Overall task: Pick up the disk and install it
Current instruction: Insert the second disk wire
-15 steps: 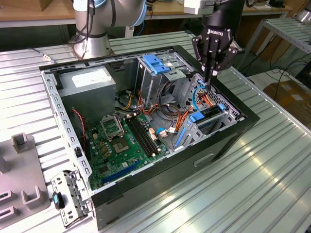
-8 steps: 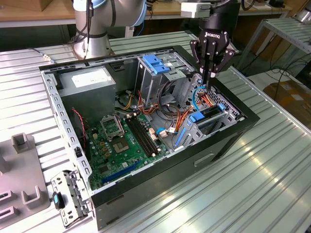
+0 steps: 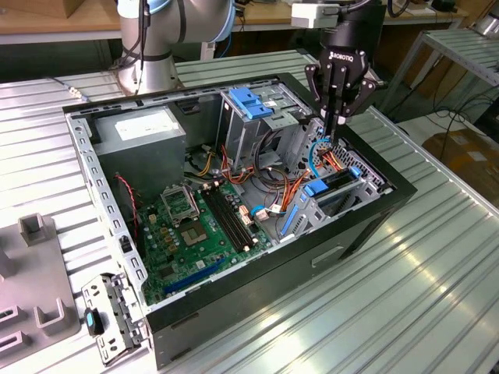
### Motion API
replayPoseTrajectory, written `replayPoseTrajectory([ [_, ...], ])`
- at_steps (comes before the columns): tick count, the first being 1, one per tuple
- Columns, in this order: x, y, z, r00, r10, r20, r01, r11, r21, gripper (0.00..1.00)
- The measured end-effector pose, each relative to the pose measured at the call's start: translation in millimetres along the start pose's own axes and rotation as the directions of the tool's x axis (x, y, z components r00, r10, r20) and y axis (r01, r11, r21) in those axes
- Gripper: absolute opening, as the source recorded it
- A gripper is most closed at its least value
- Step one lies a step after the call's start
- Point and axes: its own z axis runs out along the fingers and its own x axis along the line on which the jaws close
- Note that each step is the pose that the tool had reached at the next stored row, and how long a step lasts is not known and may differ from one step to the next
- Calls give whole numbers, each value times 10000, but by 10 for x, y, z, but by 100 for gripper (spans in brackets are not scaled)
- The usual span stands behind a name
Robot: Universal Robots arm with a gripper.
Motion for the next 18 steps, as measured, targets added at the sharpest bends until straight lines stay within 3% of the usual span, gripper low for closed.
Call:
replayPoseTrajectory([
  [3, -10, -25, -3, 10000, -21, -16, 21, 9999, -136, 24],
  [5, -15, -28, -5, 10000, -64, -43, 63, 9995, -302, 24],
  [6, -19, -30, -7, 9999, -94, -56, 92, 9991, -426, 24],
  [7, -20, -34, -6, 9999, -99, -71, 96, 9988, -482, 24],
  [8, -22, -41, -7, 9999, -96, -94, 92, 9987, -502, 24],
  [14, -27, -67, 2, 9999, -78, -100, 72, 9987, -512, 24],
  [16, -28, -77, 2, 9999, -72, -112, 66, 9987, -513, 31],
  [18, -27, -80, 3, 9999, -71, -129, 64, 9987, -514, 31],
])
